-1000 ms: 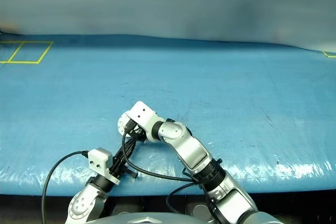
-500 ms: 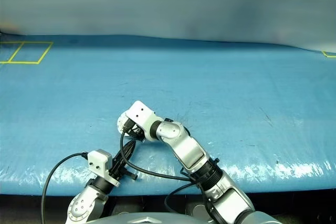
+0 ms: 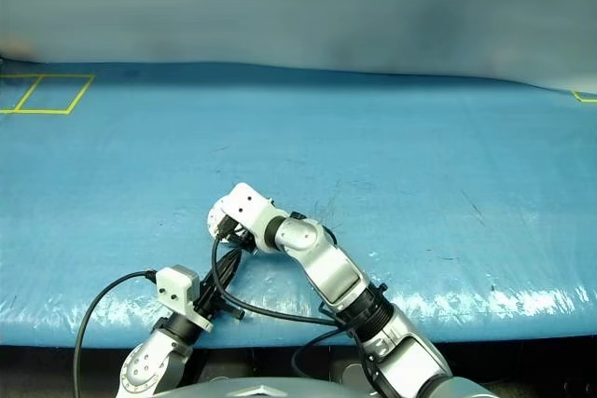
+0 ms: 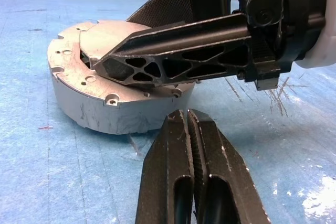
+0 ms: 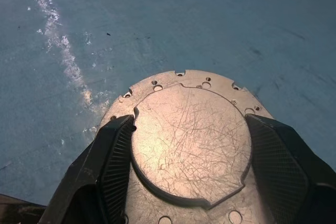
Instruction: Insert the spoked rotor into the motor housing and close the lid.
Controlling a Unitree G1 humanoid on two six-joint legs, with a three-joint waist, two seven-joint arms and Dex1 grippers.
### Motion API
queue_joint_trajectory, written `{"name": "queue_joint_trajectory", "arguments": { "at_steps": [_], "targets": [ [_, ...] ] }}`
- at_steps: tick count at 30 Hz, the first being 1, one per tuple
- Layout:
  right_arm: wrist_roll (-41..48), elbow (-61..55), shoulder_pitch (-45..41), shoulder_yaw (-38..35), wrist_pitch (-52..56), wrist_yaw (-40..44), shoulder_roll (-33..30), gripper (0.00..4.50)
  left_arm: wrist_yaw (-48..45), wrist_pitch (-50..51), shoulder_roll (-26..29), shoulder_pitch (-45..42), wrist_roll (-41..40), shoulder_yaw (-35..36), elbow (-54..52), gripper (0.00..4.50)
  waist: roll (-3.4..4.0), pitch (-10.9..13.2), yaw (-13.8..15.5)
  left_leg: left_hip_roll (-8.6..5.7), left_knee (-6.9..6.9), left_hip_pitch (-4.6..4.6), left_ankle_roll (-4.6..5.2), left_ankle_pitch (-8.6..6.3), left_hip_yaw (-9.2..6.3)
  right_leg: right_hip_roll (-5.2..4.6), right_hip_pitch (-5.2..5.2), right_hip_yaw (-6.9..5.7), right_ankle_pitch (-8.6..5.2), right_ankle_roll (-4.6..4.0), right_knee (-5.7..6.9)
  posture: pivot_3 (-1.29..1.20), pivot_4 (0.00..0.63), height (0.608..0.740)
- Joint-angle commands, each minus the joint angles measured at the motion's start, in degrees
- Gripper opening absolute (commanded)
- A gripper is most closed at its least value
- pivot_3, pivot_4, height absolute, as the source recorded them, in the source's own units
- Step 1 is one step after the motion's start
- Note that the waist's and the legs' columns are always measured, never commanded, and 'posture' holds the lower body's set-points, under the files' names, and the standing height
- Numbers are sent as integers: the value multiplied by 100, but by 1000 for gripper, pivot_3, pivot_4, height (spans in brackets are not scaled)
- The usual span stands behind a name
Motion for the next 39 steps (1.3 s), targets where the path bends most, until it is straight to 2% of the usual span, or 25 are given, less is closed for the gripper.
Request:
{"name": "queue_joint_trajectory", "arguments": {
  "at_steps": [1,3,7,9,11,13,17,19,22,27,32,39],
  "targets": [
    [-166,194,61,38,65,-48,-25,3004,-89,163,224,52,91,-80,-454,103,0,0,-1,0,0,5,0,0,0,0,4,0,0,0,0,0,150,740],
    [-160,197,63,15,111,-26,-9,3004,-113,477,466,135,212,-65,-685,103,0,0,-6,2,1,18,-1,0,0,1,4,0,-1,-1,0,0,150,740],
    [-166,212,51,-6,128,-7,18,3004,-355,1149,1021,423,-289,264,-1249,103,-2,-3,-27,4,0,29,-4,-3,3,-1,-3,2,-2,-4,-3,0,150,740],
    [-163,243,35,-12,121,6,42,3004,-461,2035,1539,634,-687,705,-1622,103,-4,-4,-33,5,-4,30,-5,-3,4,-2,-6,2,-3,-5,-2,0,150,740],
    [-158,287,19,-20,112,10,76,3004,-389,2884,1793,619,-1577,1333,-1849,103,2,-1,-36,12,-9,30,-5,-3,3,2,-12,-1,-5,-10,2,0,150,740],
    [-161,324,3,-21,96,9,106,3004,-218,3224,1721,328,-2560,1937,-1944,103,2,-1,-26,11,-10,30,-5,-3,4,1,-13,0,-5,-11,4,0,150,740],
    [-176,430,-46,-45,52,-5,178,3004,816,3826,1394,-619,-3580,2687,-1836,103,-11,-7,-13,13,-1,41,-5,-3,4,1,4,-4,-4,-10,2,0,150,740],
    [-192,481,-54,-78,-8,-42,225,3004,1271,4306,1335,-1089,-3982,2814,-1598,103,-21,-13,-24,12,-2,76,-5,-3,4,2,37,-4,-4,-10,1,0,150,740],
    [-203,565,-87,-109,-85,-67,277,3004,1353,4720,1313,-1757,-4378,2727,-1299,103,-21,-13,-35,13,-4,82,-5,-3,4,5,41,-3,-4,-9,2,0,150,740],
    [-211,647,-131,-150,-158,-80,335,3004,1255,5380,1388,-2464,-4632,2427,-782,103,-25,-15,-31,12,-6,78,-5,-3,1,9,44,-4,-2,-8,0,0,150,740],
    [-225,693,-155,-161,-210,-99,393,3004,1249,5709,1504,-2812,-4217,2108,-316,103,-25,-15,-42,16,-14,77,-6,-3,1,16,54,-2,0,-10,1,0,150,740],
    [-246,729,-152,-197,-252,-119,445,3004,1120,5858,1547,-2954,-3850,2014,-93,103,-25,-15,-31,20,-15,81,-9,-2,1,19,40,-2,0,-12,-3,0,150,740]
  ]
}}
